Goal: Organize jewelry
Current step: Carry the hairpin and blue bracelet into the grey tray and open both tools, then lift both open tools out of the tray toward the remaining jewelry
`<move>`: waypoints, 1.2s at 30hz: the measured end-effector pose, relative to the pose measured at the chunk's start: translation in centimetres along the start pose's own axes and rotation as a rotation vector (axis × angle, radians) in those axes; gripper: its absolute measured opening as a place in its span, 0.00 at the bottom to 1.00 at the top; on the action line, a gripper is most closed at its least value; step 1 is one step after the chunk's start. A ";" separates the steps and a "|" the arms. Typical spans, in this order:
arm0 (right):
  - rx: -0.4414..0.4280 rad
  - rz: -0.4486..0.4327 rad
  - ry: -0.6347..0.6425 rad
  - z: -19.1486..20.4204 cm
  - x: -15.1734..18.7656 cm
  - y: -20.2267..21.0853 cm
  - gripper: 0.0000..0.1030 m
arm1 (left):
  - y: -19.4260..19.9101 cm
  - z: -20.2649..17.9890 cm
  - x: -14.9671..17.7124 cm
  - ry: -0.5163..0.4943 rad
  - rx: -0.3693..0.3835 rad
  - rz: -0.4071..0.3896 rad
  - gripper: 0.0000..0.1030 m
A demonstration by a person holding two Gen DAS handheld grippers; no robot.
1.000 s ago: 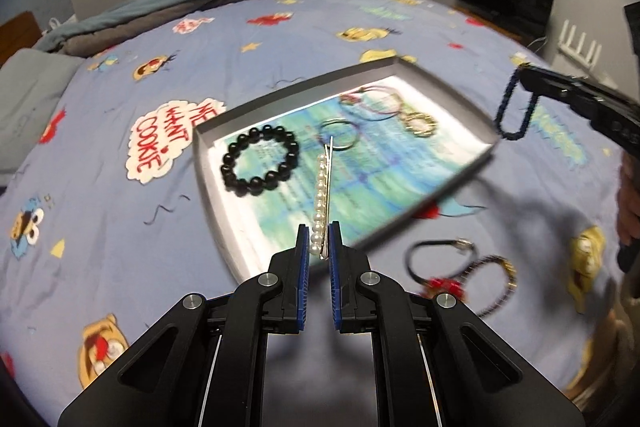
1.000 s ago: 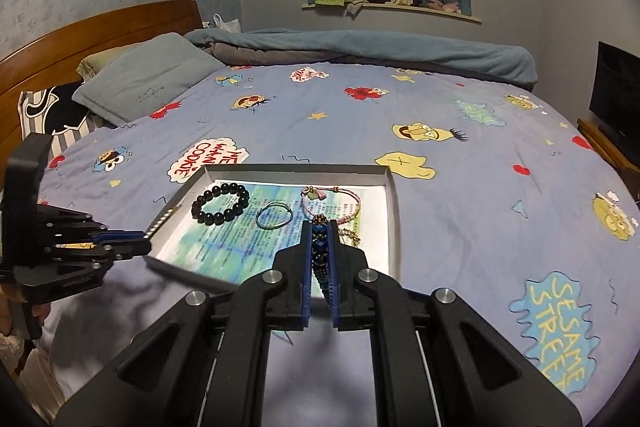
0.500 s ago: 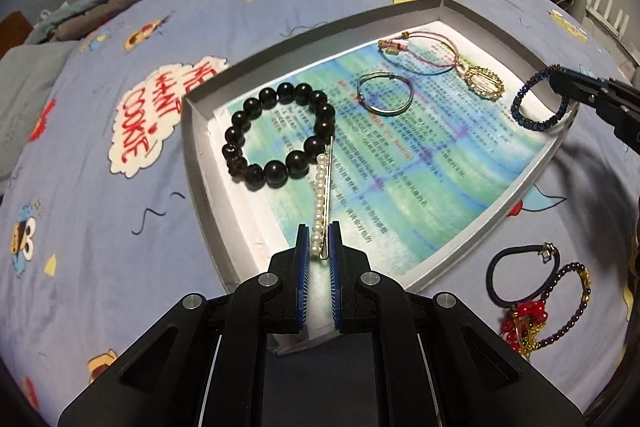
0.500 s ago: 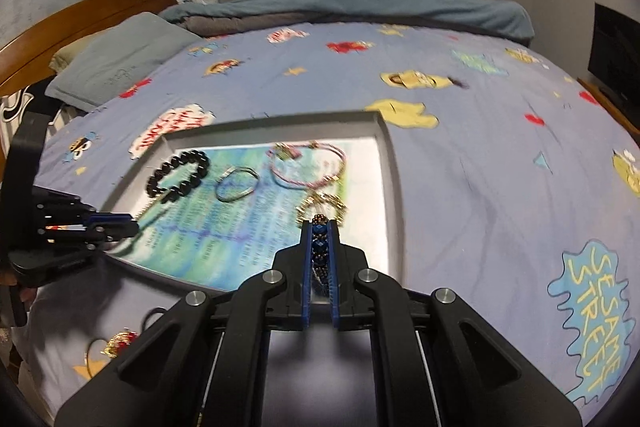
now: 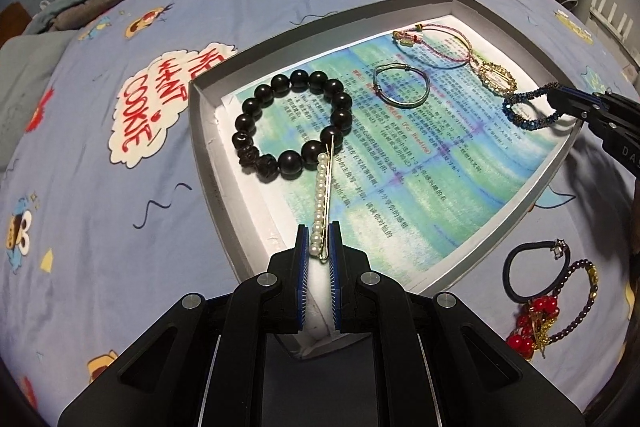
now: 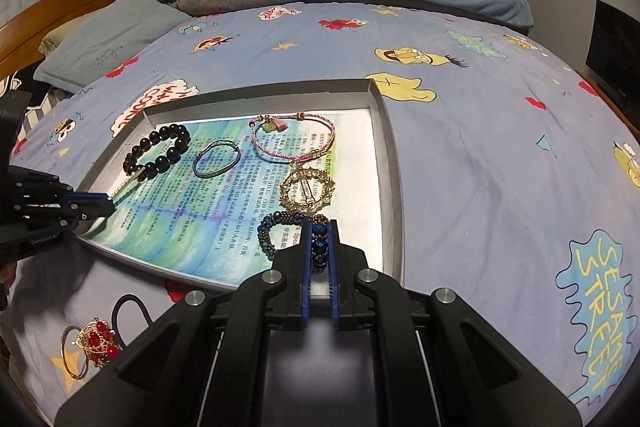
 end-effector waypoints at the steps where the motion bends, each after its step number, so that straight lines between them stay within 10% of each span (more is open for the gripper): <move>1: 0.002 -0.001 0.003 0.0 0.0 0.0 0.07 | 0.0 0.0 0.0 0.000 0.000 0.001 0.10; 19: -0.061 -0.027 -0.031 0.4 -0.7 2.2 0.47 | 1.6 0.4 0.2 0.031 -0.039 -0.046 0.22; 36: -0.056 -0.084 -0.048 1.5 -0.3 8.1 0.92 | 10.2 0.5 2.2 0.133 -0.114 -0.229 0.90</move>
Point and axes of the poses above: each gripper's, at about its wrist camera, not at the fingertips, and y roughly against the way its jaws point, z to its left, x to its underside, the point moved 5 cm from there along -y, roughly the way its jaws point, and after that the axes turned 10 degrees about -y, right-handed, at the moved point
